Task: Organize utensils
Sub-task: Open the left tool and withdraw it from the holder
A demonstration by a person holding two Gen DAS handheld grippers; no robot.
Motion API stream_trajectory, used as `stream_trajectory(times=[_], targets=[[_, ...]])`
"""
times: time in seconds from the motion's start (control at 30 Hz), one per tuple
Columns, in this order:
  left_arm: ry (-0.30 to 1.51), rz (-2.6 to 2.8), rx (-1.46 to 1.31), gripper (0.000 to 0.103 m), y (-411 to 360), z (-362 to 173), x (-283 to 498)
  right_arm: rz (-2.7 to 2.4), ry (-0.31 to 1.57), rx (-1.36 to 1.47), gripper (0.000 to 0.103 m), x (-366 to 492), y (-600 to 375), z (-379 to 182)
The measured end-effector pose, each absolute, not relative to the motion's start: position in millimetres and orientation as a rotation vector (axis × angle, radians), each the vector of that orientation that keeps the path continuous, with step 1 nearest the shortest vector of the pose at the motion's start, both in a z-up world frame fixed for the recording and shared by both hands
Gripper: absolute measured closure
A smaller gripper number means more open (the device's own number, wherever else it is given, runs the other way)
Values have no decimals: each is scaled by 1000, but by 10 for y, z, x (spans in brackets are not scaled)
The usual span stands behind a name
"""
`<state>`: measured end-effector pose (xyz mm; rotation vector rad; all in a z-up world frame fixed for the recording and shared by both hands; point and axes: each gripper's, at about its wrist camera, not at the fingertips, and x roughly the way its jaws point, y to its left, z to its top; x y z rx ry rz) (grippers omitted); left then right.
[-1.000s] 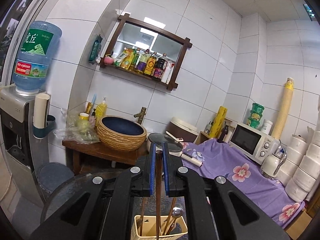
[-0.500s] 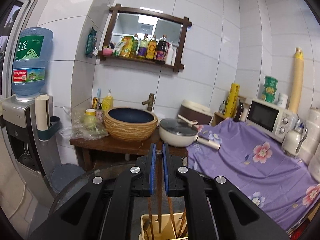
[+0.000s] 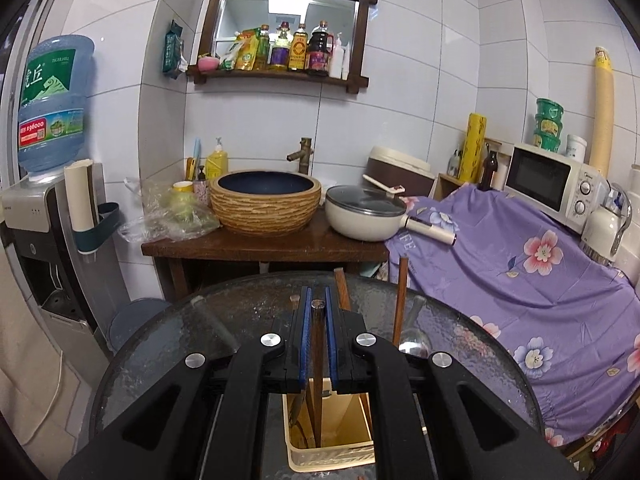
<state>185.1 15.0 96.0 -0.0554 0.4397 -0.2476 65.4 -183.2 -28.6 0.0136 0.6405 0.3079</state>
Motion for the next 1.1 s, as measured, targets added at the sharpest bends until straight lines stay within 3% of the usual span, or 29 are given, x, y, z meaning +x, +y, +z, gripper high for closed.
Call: stream_trajectory(times=[0.3,0.4,0.47,0.73,1.1], targets=[[474,-247,-22,95,100,810,1848,291,656,16,58,708,-1820,-345],[467,-253,-3,76,64,809,1791,283,670,20,58,723,-1828,-391],[453,-266,-17,54,77,823,1718,278,681,21,58,746,-1833,-422],[433,-246,-13,18,193,707,1210,263,755,20,57,818,-1828,-668],[688,-202,40,18,311,-353,938,300,884,-6,57,938,-1629,-1073]])
